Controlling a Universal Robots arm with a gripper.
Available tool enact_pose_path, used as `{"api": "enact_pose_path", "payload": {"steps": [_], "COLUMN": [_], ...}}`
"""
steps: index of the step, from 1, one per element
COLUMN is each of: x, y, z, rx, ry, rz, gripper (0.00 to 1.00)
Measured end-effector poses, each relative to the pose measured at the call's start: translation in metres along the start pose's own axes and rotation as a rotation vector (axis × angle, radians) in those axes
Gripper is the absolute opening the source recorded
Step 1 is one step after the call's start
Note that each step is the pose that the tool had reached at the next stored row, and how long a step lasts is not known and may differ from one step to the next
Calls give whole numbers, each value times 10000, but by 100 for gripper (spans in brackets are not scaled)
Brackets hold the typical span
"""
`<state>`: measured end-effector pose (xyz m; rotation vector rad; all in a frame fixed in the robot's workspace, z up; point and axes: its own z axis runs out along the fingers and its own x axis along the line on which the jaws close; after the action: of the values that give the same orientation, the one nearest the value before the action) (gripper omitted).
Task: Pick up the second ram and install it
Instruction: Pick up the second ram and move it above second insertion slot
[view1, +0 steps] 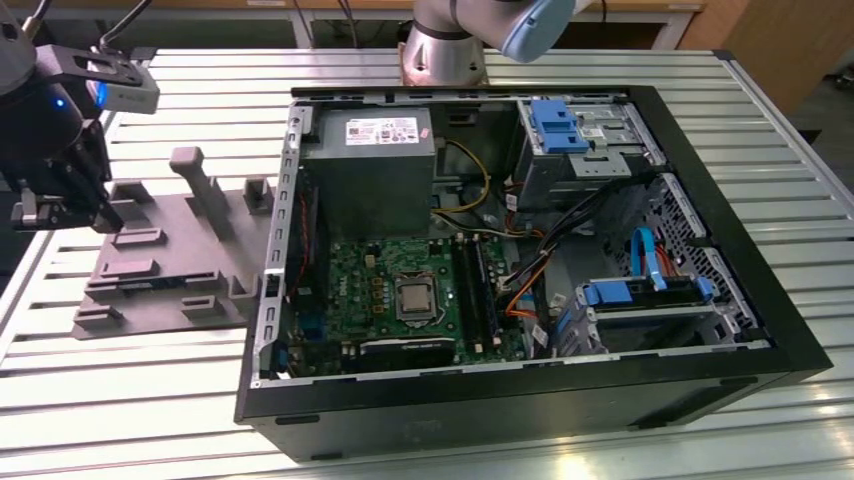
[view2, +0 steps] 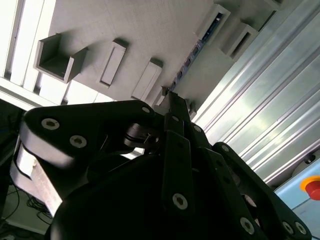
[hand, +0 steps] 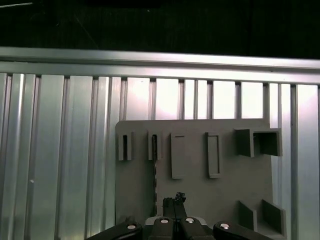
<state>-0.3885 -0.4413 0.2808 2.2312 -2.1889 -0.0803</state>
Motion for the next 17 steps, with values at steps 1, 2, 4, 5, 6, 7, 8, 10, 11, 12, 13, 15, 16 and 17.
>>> {"api": "enact_pose_path", "payload": {"steps": [1, 2, 4, 5, 6, 7, 8, 10, 11, 12, 13, 15, 16, 17], "x": [0, 1, 1, 1, 1, 1, 1, 1, 2, 2, 2, 2, 2, 2], "y": [0, -1, -1, -1, -2, -2, -2, -2, -3, -3, -3, -3, -4, -4], "z": [4, 9, 17, 22, 25, 29, 33, 42, 46, 50, 54, 63, 67, 71], "rx": [0, 1, 1, 1, 1, 0, 0, 1, 1, 1, 0, 1, 0, 0], "ry": [0, -1, -1, -1, -1, 0, 0, -1, -1, -1, -1, -1, 0, 0], "rz": [0, -1, -1, -1, -1, -1, -1, -1, -1, 0, -1, -1, -1, 0], "gripper": [11, 11, 11, 11, 11, 11, 11, 11, 11, 11, 11, 11, 11, 11]}}
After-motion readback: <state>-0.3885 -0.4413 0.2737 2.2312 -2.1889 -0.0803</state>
